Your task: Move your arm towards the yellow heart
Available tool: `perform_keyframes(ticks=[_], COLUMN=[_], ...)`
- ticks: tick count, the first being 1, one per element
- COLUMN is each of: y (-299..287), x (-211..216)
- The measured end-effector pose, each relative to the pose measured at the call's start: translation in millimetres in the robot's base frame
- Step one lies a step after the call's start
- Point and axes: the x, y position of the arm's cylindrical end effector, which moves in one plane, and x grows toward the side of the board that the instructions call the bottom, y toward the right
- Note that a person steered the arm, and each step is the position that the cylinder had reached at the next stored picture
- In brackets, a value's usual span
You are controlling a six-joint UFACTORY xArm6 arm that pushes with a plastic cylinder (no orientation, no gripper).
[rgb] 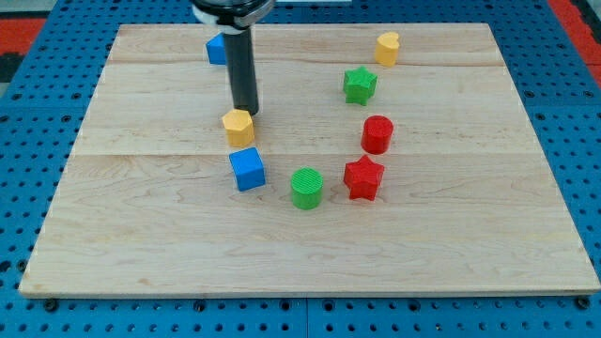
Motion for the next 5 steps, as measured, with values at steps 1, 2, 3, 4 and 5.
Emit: perform_keyframes(ticks=[1, 2, 3, 4, 5], y=[12, 44, 72, 161, 236], x=[-33, -130, -180, -181, -174])
